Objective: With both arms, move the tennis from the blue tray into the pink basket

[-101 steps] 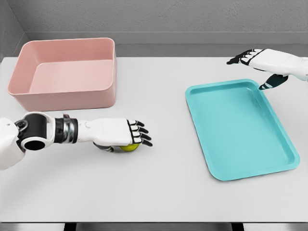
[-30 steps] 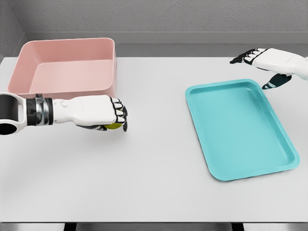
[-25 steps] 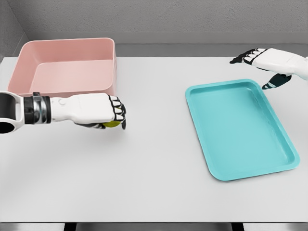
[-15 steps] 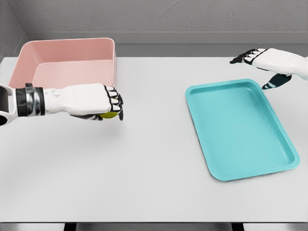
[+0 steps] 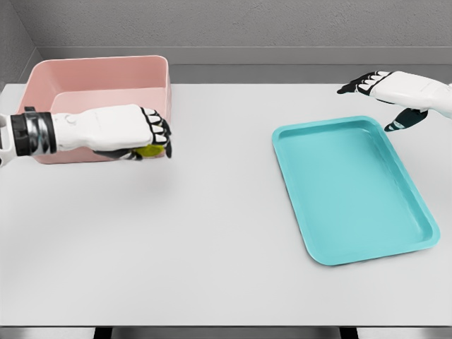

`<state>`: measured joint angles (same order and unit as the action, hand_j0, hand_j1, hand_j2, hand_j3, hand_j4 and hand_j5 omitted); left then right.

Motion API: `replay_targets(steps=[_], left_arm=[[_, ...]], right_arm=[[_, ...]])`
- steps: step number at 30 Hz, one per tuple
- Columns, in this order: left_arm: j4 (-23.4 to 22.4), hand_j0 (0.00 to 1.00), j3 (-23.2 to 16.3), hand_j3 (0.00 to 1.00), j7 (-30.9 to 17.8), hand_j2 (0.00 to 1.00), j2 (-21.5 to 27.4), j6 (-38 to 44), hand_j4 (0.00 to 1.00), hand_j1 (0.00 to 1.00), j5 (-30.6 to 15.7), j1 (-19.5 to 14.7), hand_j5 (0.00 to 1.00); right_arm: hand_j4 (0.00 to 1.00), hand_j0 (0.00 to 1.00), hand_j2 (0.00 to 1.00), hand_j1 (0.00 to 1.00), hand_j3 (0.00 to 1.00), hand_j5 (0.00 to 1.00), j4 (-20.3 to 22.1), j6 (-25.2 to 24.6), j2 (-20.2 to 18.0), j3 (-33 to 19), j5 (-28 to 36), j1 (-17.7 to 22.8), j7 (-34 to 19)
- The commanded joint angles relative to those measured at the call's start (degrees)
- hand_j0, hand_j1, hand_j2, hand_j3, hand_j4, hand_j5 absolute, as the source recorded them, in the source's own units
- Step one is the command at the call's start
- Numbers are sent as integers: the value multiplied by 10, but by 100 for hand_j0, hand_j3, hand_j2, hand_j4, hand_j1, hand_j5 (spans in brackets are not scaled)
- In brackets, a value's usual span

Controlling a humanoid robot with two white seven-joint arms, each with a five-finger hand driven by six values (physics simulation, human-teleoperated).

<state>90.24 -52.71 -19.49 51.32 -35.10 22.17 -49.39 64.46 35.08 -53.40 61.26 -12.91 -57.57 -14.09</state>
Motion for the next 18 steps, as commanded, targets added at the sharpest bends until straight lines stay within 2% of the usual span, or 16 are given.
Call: replay_targets(steps=[1,6,18], left_arm=[[-16,59,1,59,1,59,1,1,59,59,-5,-1,59],[-42,59,1,59,1,59,0,1,59,59,-6,-19,59],[-103,59,9,59,1,59,-4,1,59,59,-13,-37,59]], right_arm=[[100,100,100,100,100,100,0,-1,0,-1,3,0,0],[100,100,100,100,100,100,0,-1,-1,-1,3,0,0],[100,100,100,100,100,100,0,-1,-1,-1,3,0,0]])
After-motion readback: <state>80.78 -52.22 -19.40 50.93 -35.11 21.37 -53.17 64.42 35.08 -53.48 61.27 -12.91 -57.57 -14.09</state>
